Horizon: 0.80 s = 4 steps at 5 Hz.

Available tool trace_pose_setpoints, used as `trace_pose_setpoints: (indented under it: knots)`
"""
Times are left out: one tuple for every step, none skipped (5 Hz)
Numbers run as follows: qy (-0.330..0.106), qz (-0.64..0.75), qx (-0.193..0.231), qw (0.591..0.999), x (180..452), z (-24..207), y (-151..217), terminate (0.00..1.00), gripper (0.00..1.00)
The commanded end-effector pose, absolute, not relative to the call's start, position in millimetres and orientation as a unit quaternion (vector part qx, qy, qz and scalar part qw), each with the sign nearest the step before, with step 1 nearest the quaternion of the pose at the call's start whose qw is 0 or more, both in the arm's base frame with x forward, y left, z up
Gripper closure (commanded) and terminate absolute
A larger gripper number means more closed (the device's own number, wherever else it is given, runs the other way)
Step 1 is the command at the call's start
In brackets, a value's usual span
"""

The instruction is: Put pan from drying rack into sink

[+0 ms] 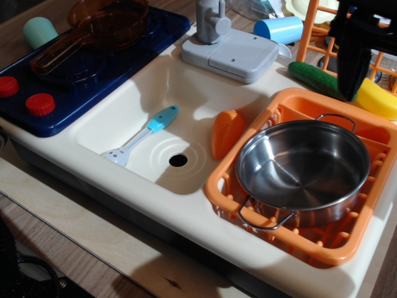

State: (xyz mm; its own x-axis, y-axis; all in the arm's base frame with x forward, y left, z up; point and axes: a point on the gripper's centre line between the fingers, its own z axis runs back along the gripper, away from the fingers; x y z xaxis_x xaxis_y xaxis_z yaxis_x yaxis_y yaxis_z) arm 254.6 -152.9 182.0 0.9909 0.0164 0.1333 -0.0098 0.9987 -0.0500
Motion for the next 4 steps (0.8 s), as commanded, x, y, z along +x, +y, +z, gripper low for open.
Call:
trace_pose_setpoints:
  knots:
    - [-0.094,0.019,-0.059,0.994,249.8,178.3,-149.9,0.00,0.00]
    - [-0.101,0.021,-0.061,0.993,247.3,173.5,-150.8,0.00,0.00]
    - [-0.111,0.026,-0.064,0.991,243.7,165.4,-151.1,0.00,0.00]
    - [-0.122,0.031,-0.059,0.990,241.2,156.4,-154.6,0.00,0.00]
